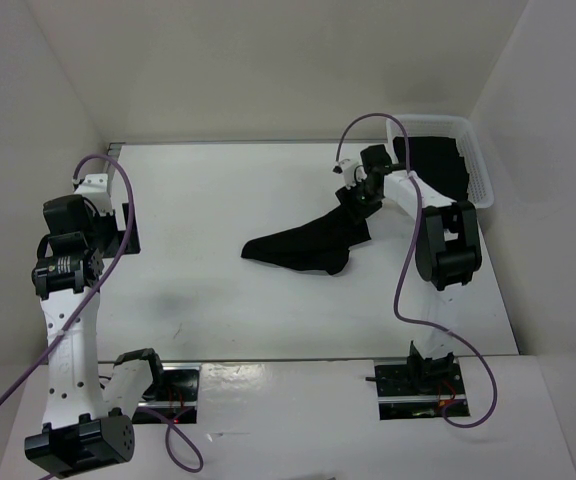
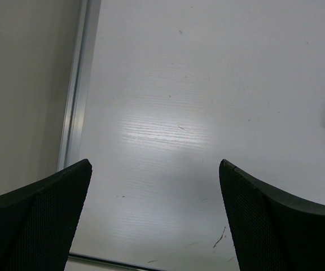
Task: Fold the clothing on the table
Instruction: Flatten the skirt out
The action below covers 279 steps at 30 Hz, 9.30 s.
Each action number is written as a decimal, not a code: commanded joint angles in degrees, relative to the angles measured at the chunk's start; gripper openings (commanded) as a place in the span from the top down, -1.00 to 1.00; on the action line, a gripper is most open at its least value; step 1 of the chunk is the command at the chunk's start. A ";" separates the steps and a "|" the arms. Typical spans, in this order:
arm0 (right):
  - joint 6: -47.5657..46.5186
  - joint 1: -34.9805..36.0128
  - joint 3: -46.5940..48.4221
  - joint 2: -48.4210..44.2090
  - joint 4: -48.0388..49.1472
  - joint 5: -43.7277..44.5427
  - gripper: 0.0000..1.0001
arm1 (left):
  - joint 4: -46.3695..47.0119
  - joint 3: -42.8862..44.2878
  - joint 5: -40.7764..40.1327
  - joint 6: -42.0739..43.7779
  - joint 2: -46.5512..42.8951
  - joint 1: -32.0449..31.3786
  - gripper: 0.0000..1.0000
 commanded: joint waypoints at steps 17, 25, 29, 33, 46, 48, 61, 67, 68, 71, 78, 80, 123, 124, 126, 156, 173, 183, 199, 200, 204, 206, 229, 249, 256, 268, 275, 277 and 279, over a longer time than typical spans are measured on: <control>-0.67 5.88 12.26 2.77 -3.76 -2.87 1.00 | 1.41 -0.25 0.89 -0.44 -0.09 0.36 -0.99; -0.14 17.12 26.48 5.84 -4.82 -0.33 1.00 | 1.41 -0.25 0.89 -0.44 0.43 0.36 -0.99; 0.38 21.08 34.40 9.62 -4.82 0.91 1.00 | 1.41 -0.25 0.89 -0.44 0.96 0.88 -0.99; 1.25 23.90 42.31 13.48 -3.34 3.35 1.00 | 1.41 -0.25 0.89 -0.44 0.96 0.88 -0.99; 8.38 27.09 49.91 17.99 -0.42 16.99 -0.95 | 1.41 -0.25 1.94 -0.44 0.96 0.88 -0.99; 7.16 25.32 41.48 12.29 1.15 16.38 -0.92 | 1.41 -0.25 4.65 0.26 2.19 0.88 -0.99; 5.66 8.97 9.03 -6.28 5.29 11.81 -0.84 | 0.97 17.31 27.24 1.24 41.02 -4.04 -0.89; 6.18 8.44 9.01 -5.75 5.82 9.44 -0.84 | 0.97 28.74 33.66 -0.34 56.40 -6.67 -0.98; 6.18 8.44 9.54 -4.71 5.82 9.43 -0.84 | 0.97 31.45 33.67 -0.35 59.38 -6.67 -0.98; 7.84 8.44 12.26 -1.81 5.29 7.94 -0.84 | 2.98 32.97 31.32 -1.75 62.65 -9.57 -0.98; 9.00 8.44 20.96 5.31 3.18 4.86 -0.79 | 4.84 38.15 24.80 -4.30 68.10 -15.28 -0.98; 9.52 8.44 23.33 7.43 2.66 4.33 -0.77 | 4.84 39.73 24.18 -4.91 69.94 -15.90 -0.98; 13.30 7.91 43.74 28.00 -3.68 -2.52 -0.20 | 10.73 46.42 21.01 -9.58 82.00 -20.30 -0.36; 13.30 7.91 43.74 28.00 -3.68 -2.52 -0.20 | 10.73 46.42 21.01 -9.58 82.00 -20.30 -0.36; 13.30 7.91 44.26 28.61 -3.68 -3.05 -0.20 | 10.73 45.89 21.01 -9.58 82.00 -20.30 -0.36; 13.30 7.39 57.62 37.58 -7.90 -4.63 -0.11 | 7.92 53.88 21.01 -9.05 86.92 -20.83 -0.05; 12.78 7.39 58.15 38.11 -8.42 -4.63 0.20 | 6.77 55.91 23.21 -9.05 89.91 -21.88 0.32; 12.25 7.39 58.15 37.58 -8.42 -4.02 0.75 | 5.55 54.85 23.74 -8.52 88.77 -22.41 0.80; 10.58 7.39 46.83 8.77 -7.99 -2.52 1.00 | -1.74 63.11 18.99 -3.34 68.56 -22.41 1.00; 10.58 7.39 45.25 7.10 -7.46 -2.52 1.00 | -2.53 63.12 18.99 -3.34 66.46 -22.41 1.00; 9.53 7.39 37.95 -2.47 -5.79 -2.52 1.00 | -3.95 62.25 18.99 -1.32 61.09 -24.16 1.00; 9.00 7.91 36.27 -5.47 -5.79 -2.52 1.00 | -3.95 60.31 17.94 -0.70 57.14 -24.77 1.00; -0.50 4.15 18.25 -35.90 -11.94 -22.81 1.00 | -2.37 32.10 15.91 4.66 17.49 -25.40 1.00; 2.58 4.84 19.91 -12.98 -3.59 -19.14 1.00 | 6.59 32.08 15.22 5.19 42.25 -26.98 1.00; 4.25 6.07 31.76 3.97 -1.75 -13.43 1.00 | 8.35 42.10 13.19 4.66 57.28 -26.98 1.00; 5.30 6.07 45.40 17.44 -1.74 -6.92 1.00 | 8.27 57.39 12.49 4.13 73.11 -24.34 1.00; 5.30 5.54 46.72 18.59 -1.22 -5.16 1.00 | 8.27 58.90 11.87 4.13 75.58 -23.20 1.00; 5.30 4.92 46.72 18.59 -1.74 -5.16 1.00 | 8.27 57.59 11.87 4.13 75.06 -23.20 1.00; 5.30 4.31 46.72 17.54 -2.44 -5.94 1.00 | 8.27 57.05 12.49 4.13 74.18 -23.20 1.00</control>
